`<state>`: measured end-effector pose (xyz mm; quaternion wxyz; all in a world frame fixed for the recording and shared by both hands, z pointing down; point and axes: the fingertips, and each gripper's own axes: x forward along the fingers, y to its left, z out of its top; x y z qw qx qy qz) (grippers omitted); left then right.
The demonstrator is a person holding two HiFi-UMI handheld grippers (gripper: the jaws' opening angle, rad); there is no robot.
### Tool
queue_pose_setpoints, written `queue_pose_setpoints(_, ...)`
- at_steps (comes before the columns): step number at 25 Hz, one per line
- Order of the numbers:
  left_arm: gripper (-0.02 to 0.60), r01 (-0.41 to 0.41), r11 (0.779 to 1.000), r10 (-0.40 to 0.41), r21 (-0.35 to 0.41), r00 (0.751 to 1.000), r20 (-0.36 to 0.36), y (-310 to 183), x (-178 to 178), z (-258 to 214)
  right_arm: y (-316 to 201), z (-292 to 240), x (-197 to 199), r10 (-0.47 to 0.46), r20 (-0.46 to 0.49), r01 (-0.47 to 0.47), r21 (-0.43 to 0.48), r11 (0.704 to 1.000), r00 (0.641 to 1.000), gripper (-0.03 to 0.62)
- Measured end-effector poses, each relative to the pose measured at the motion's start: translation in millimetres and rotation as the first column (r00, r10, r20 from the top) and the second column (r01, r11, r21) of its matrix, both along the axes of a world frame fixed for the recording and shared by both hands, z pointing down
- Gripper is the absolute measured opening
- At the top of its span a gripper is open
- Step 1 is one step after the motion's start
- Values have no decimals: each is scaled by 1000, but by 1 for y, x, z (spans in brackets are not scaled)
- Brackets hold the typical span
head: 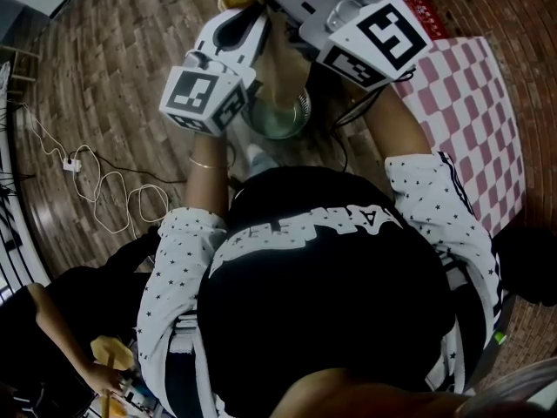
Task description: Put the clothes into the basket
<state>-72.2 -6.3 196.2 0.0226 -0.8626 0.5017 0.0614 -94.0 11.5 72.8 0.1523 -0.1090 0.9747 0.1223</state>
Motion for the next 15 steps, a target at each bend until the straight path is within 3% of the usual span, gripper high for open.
queue_pose_setpoints(15, 26, 64, 997, -64, 49, 998, -10, 39, 14, -23, 38, -22, 19, -66, 28, 65, 32, 997, 997, 30)
